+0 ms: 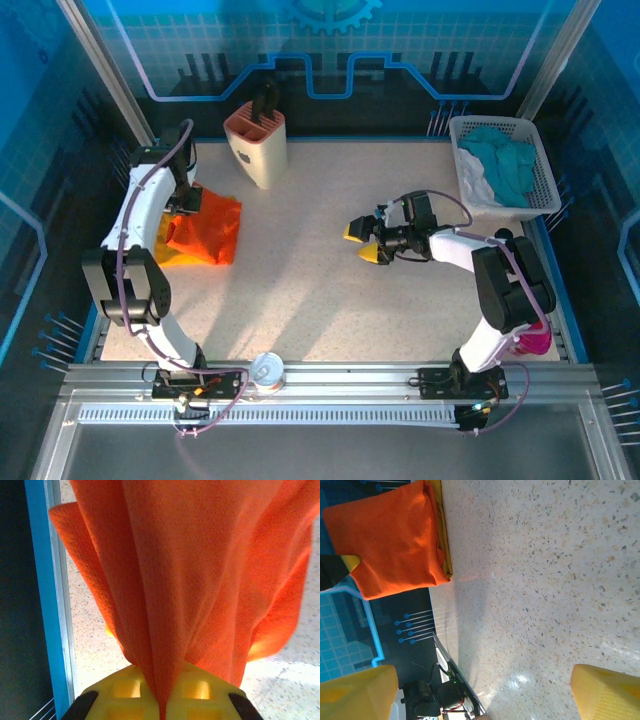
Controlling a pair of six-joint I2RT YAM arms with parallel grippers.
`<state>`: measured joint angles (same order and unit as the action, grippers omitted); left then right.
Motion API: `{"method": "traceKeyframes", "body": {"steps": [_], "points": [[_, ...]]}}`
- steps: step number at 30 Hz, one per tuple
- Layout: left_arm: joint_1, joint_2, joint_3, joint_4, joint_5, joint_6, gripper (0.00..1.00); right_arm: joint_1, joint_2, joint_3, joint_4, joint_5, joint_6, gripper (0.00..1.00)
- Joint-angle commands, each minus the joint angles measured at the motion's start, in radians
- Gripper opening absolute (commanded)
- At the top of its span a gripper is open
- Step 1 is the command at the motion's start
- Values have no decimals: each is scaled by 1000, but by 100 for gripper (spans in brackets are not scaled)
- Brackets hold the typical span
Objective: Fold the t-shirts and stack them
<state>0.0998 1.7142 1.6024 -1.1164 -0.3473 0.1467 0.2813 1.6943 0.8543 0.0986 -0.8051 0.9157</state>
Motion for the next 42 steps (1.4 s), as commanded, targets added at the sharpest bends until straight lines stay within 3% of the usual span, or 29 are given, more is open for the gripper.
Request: {"method": "traceKeyframes", "body": {"steps": [1,7,17,19,21,23,24,26,34,39,42], "points": [[24,-4,-64,130,-74,37,0,8,23,-18,25,-39,-10,90],[81,19,-80,168,-75,32,0,5,23,-22,26,-44,-13,90],[90,67,-138,270,-121,26,1,5,12,-10,-12,-35,-31,89],[93,73,-150,282,-153,18,18,6,-6,0,-58,-17,-64,90],[102,84,-152,286,-185,3,45,6,-21,8,-90,-6,-87,90],[115,101,-144,283,-210,-12,80,5,-34,12,-109,-2,-102,90],[121,107,-135,274,-214,-20,90,5,-36,14,-112,-1,-105,90],[124,118,-111,250,-205,-43,98,3,-36,13,-116,-2,-108,89],[94,24,-87,206,-105,-102,99,-14,-54,53,-194,23,-158,90],[38,-95,-151,261,39,-154,99,-26,-91,113,-319,92,-252,93],[23,-163,-204,302,181,-225,99,-34,-136,152,-418,199,-333,98]]}}
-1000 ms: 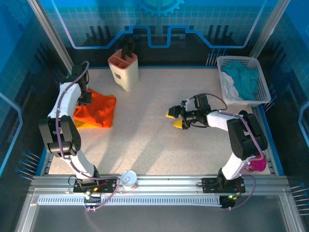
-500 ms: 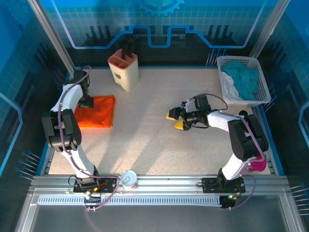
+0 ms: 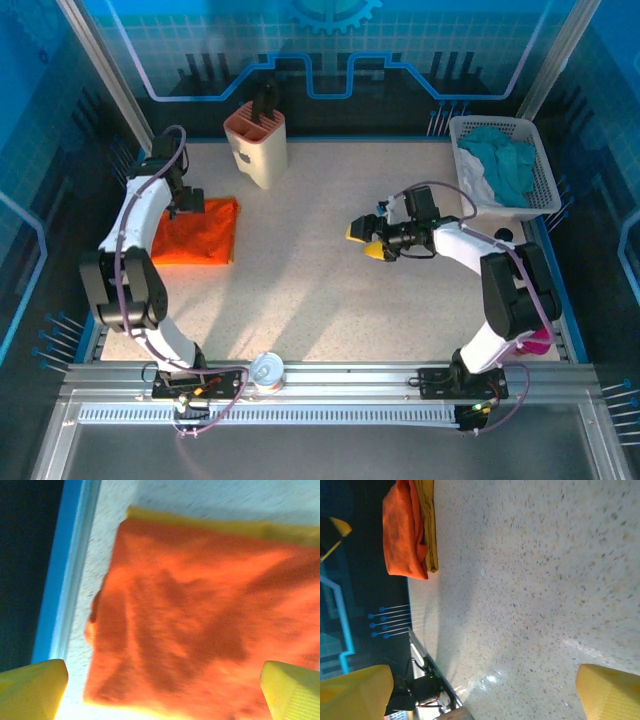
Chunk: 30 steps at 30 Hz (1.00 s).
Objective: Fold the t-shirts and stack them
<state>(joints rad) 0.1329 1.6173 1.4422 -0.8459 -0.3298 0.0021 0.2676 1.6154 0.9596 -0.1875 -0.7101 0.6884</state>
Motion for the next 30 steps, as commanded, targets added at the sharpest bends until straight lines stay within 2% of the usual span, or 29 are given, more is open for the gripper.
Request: {"method": "traceKeyframes", "body": {"steps": [1,5,8,11,16,22,25,27,28,30], "points": [[-22,-97,-74,63,198,-101,99,-23,-77,58,-163,158,-134,99],[-97,-238,-260,282,200,-96,99,-32,-148,84,-240,393,-236,100],[-99,-324,-430,495,276,-129,99,-42,-194,70,-247,576,-296,100],[-105,-367,-600,716,320,-124,99,-55,-239,11,-184,690,-367,100],[-107,-350,-815,1028,236,-79,99,-84,-310,-88,-78,852,-409,100],[-108,-286,-974,1353,186,-34,99,-94,-354,-304,206,1020,-563,100],[-109,-245,-1042,1547,182,-30,99,-98,-346,-458,486,1012,-686,100],[-110,-232,-1026,1534,199,-43,99,-99,-332,-524,645,1011,-744,100],[-109,-217,-1023,1546,213,-47,99,-104,-311,-538,705,1020,-763,100],[-109,-165,-1058,1675,250,-43,99,-115,-265,-509,720,1013,-779,100]]}}
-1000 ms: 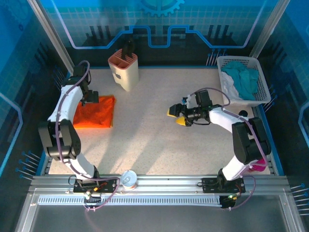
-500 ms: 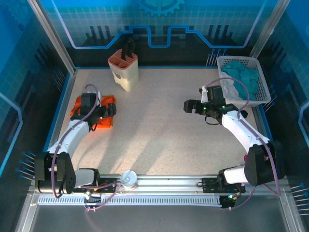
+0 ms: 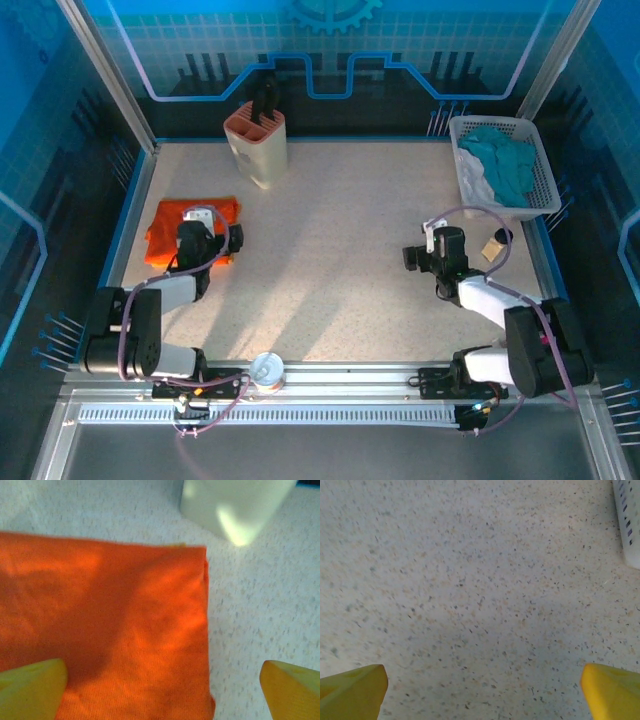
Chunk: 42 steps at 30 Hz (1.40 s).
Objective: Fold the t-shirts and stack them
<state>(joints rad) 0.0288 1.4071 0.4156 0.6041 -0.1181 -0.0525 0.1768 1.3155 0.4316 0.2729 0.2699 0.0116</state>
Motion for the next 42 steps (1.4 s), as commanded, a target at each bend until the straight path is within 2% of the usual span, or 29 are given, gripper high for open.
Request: {"method": "traceKeyframes", "body": {"steps": [1,4,9,11,15,19,42], "points": [[-7,82,-54,295,41,15,99,-30,59,35,261,28,-103,100],[-9,144,-88,424,28,14,99,-47,96,52,314,-23,-100,100],[-8,140,-88,416,37,17,99,-79,122,69,332,-145,-57,100],[-9,139,-79,397,23,11,99,-99,147,22,460,-206,-39,100],[-28,142,-52,349,-26,20,99,-129,234,-54,677,-237,-12,100],[-39,143,-41,334,-32,37,99,-142,217,-41,617,-246,1,100],[-42,143,-38,330,-29,39,99,-118,226,-30,613,-228,-24,100]]}}
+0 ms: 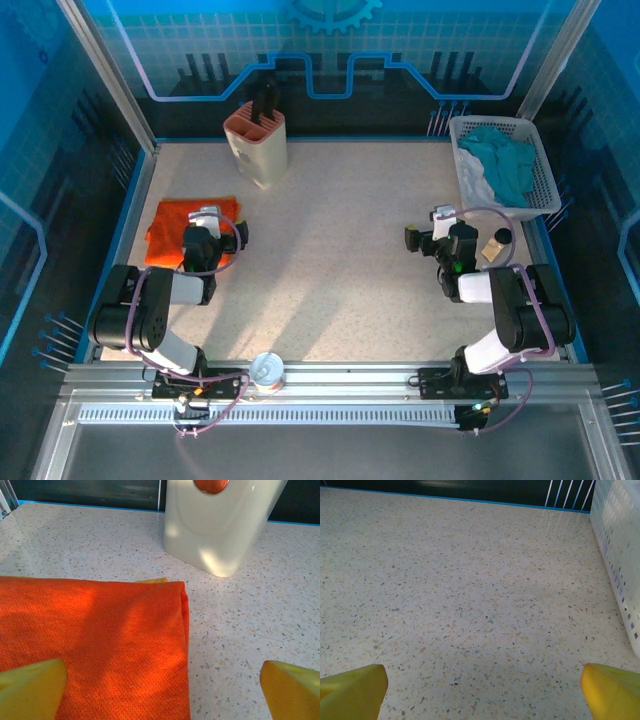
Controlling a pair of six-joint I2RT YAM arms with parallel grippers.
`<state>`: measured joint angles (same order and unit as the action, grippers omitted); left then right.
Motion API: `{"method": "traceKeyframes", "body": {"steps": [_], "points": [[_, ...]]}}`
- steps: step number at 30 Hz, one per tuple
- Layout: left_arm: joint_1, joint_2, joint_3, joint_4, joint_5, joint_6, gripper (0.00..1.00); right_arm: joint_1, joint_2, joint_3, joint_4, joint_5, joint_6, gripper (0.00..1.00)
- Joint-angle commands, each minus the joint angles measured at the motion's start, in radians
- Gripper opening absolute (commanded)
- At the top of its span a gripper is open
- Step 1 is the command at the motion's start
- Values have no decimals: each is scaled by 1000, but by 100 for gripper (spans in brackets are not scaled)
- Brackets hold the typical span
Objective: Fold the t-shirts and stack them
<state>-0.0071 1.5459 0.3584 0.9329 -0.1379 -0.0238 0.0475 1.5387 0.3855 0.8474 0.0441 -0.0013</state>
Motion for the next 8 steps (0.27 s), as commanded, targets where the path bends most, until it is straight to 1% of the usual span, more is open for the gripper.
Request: {"method": "traceKeyframes", "body": {"steps": [1,5,8], "points": [[-5,3,18,1,-9,12,99,10,3,17,34,-4,-10,100],[-7,5,19,1,-9,11,99,10,3,17,36,-5,-10,100],[-7,6,18,1,-9,12,99,29,4,9,54,51,-15,100]]}}
